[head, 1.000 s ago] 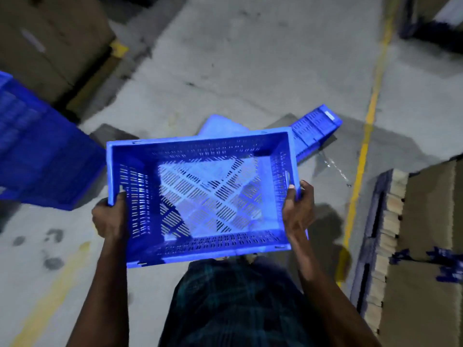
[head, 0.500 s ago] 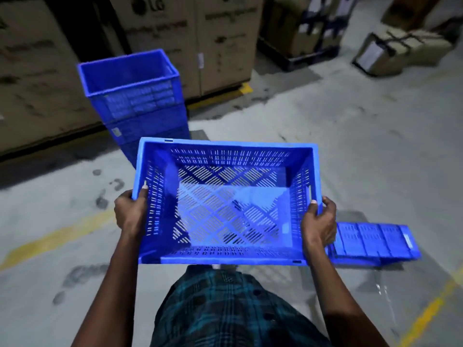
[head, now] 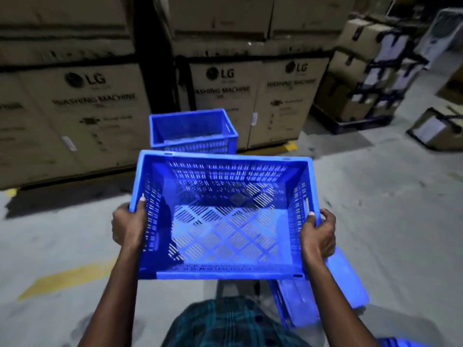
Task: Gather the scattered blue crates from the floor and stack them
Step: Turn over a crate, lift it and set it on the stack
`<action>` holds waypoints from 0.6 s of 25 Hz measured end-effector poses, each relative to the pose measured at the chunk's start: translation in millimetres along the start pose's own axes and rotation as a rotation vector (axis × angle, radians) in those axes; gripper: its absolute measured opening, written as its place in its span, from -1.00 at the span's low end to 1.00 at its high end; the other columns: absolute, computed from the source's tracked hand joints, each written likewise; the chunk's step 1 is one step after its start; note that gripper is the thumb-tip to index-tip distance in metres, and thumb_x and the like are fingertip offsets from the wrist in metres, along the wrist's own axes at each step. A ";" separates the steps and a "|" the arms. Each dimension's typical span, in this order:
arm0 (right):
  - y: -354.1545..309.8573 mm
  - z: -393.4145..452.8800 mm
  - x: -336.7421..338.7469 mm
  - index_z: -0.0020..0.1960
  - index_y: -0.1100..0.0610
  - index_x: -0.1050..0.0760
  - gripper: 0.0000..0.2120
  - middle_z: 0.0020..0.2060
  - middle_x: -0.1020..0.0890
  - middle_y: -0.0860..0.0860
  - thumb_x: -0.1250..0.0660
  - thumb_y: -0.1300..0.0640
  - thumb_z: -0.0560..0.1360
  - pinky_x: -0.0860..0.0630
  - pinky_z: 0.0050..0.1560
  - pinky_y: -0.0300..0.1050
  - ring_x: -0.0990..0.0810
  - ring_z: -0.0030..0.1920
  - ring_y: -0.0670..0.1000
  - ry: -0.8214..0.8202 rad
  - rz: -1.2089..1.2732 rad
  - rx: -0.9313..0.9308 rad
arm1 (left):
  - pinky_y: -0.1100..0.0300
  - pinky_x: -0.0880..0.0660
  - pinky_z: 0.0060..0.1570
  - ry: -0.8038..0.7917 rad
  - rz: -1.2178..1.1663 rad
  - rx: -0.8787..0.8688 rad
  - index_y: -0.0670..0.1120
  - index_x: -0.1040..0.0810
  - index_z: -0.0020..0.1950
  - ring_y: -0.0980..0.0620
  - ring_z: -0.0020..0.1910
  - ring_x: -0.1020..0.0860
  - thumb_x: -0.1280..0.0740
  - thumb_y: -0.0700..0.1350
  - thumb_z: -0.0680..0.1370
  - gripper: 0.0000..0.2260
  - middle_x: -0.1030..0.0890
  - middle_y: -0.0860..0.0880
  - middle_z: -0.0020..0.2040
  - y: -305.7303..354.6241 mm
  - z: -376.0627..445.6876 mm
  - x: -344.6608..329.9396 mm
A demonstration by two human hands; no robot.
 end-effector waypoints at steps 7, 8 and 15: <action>-104.9 56.7 -114.9 0.21 -0.05 -0.43 -0.74 0.05 -0.68 0.10 -0.28 0.01 0.53 -0.44 0.13 0.10 -0.61 0.09 0.26 -0.058 0.027 0.053 | -0.04 -0.49 0.09 0.126 -0.001 0.065 -0.09 -0.63 0.13 -0.28 0.04 -0.62 -0.33 0.19 0.52 -0.61 -0.67 -0.22 0.04 54.5 89.7 -13.2; -117.3 68.6 -132.5 0.22 -0.05 -0.42 -0.73 0.04 -0.68 0.11 -0.28 0.01 0.53 -0.44 0.13 0.10 -0.61 0.09 0.27 -0.073 0.035 0.063 | -0.03 -0.49 0.10 0.138 -0.013 0.073 -0.09 -0.63 0.13 -0.28 0.04 -0.62 -0.33 0.19 0.52 -0.61 -0.68 -0.22 0.04 61.1 99.8 -19.9; -174.0 147.5 -253.2 0.25 -0.02 -0.44 -0.69 0.07 -0.67 0.18 -0.32 0.05 0.52 -0.38 0.22 0.08 -0.59 0.15 0.25 -0.203 0.099 0.062 | -0.05 -0.54 0.08 0.233 -0.052 0.131 -0.11 -0.63 0.07 -0.25 -0.05 -0.64 -0.36 0.17 0.51 -0.63 -0.69 -0.19 -0.02 102.4 158.7 -81.4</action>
Point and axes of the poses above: each hand's wrist, its own z-axis towards the middle knuckle, its own x-axis out of the back of the hand, y = z × x, the point moved 10 cm from there along z, towards the middle knuckle
